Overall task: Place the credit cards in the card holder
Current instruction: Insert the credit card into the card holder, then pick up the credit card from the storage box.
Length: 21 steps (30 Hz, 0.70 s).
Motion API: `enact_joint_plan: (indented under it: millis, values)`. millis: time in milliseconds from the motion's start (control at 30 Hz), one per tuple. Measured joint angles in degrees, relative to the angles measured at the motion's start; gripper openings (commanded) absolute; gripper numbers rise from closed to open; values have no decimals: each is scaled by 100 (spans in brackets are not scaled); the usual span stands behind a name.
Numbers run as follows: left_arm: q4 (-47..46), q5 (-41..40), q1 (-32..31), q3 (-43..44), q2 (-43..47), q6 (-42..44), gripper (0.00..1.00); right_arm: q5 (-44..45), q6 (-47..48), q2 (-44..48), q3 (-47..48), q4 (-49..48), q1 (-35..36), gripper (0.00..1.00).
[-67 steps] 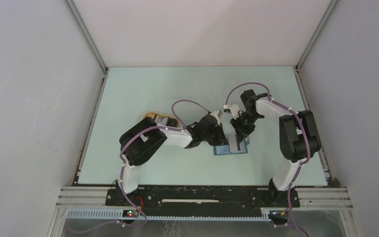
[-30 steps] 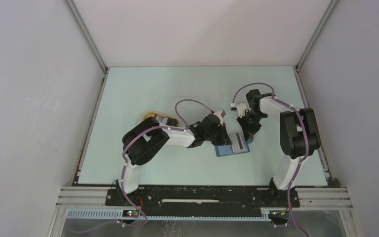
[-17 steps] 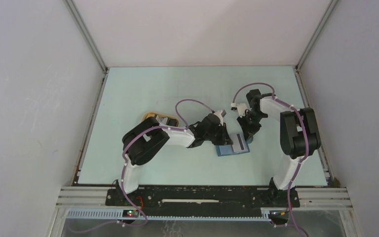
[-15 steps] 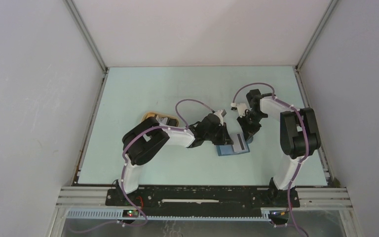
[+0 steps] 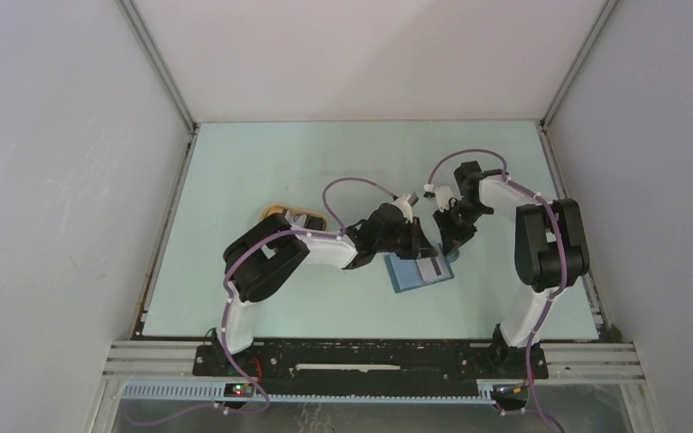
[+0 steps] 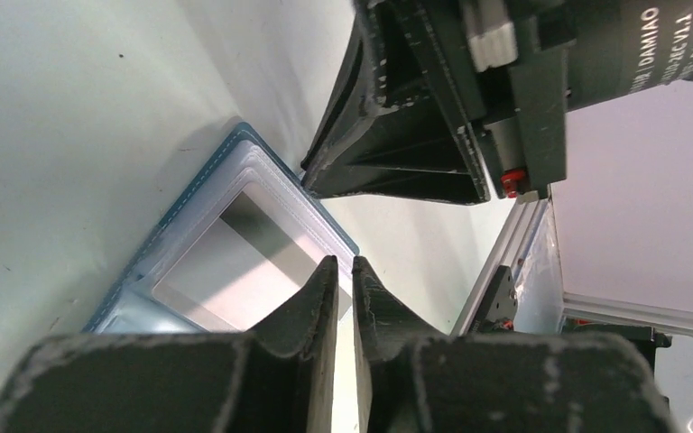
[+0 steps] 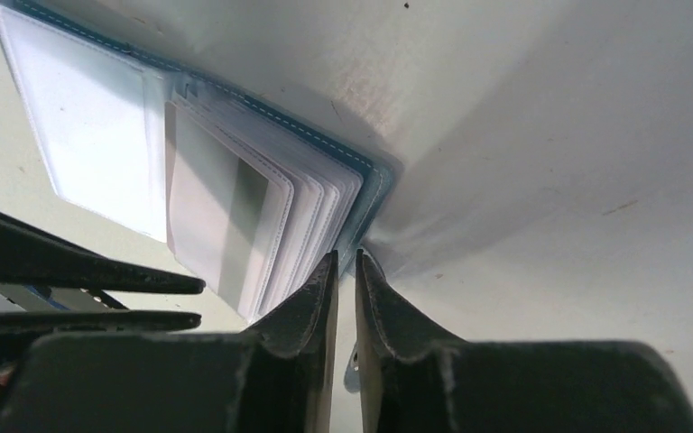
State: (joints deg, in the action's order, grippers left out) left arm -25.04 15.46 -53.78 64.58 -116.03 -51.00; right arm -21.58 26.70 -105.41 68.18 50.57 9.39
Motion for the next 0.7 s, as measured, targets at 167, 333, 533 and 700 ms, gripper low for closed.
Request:
enact_joint_plan:
  millis: [167,333,533,700]
  values:
    - [107,-22,55,-24,186,105,19,-118,4,302,-2,15,-142,28]
    - [420,-173,107,-216,883,516,22,-219,20,772,-7,20,-243,32]
    - [1078,-680,142,-629,2124,1412,24,-549,133,1523,-20,20,-289,34]
    - [1759,-1606,146,-1027,3373,2306,43,-1060,299,2341,-26,-33,-293,41]
